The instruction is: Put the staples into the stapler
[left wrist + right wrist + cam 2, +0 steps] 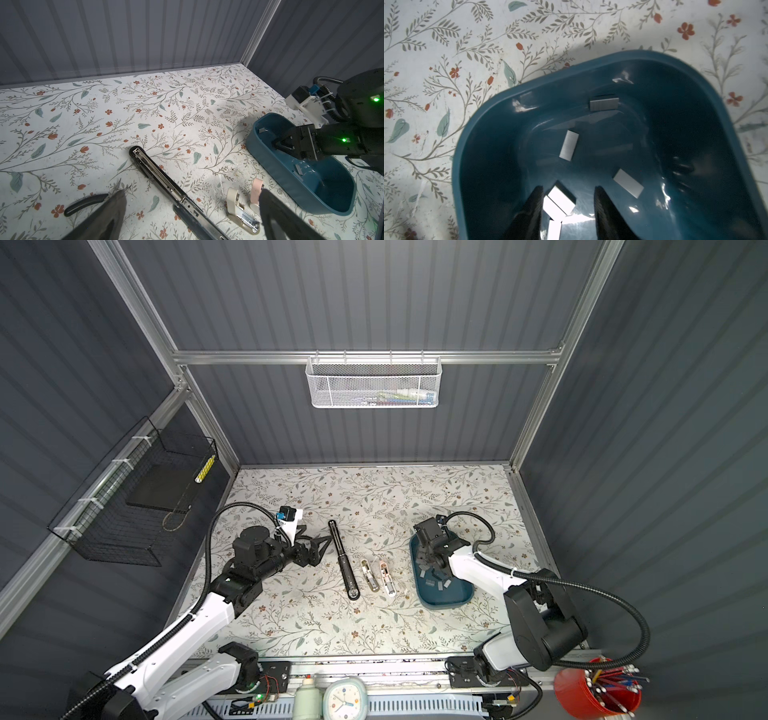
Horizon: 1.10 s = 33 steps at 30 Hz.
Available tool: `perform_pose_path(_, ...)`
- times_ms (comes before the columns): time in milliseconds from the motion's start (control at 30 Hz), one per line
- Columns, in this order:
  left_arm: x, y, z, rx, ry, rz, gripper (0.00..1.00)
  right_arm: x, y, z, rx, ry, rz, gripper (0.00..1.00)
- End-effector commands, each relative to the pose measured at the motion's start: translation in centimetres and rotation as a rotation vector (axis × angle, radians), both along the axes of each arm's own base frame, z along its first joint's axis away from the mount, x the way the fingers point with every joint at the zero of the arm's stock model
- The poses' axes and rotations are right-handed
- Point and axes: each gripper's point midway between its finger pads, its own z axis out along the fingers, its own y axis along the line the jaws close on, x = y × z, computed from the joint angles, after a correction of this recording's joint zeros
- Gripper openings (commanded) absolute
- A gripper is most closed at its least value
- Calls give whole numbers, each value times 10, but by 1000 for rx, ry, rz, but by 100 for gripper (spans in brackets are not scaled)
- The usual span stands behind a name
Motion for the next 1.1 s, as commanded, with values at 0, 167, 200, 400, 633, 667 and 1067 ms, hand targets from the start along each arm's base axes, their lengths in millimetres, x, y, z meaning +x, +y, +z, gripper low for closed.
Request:
perform_pose_path(0, 1, 3, 2, 11, -32, 10, 99, 12, 12, 3, 31, -12, 35, 44)
perform_pose_path(167, 4, 6, -1, 27, -21, 31, 99, 20, 11, -8, -1, 17, 34, 45)
perform_pose_path(200, 5, 6, -1, 27, -22, 33, 99, 22, 10, -9, -10, 21, 31, 45)
perform_pose_path(400, 8, 6, -2, 38, -17, 40, 99, 29, 1, -18, -44, 34, -3, 43)
perform_pose_path(633, 7, 8, -3, 40, -19, 45, 99, 31, -7, -27, -59, 56, -25, 43)
perform_pose_path(667, 7, 8, -2, 39, -23, 44, 99, 31, -8, -29, -61, 60, -28, 43)
perform_pose_path(1067, 5, 7, -5, 33, -15, 38, 99, 32, -9, -43, -51, 83, -35, 35)
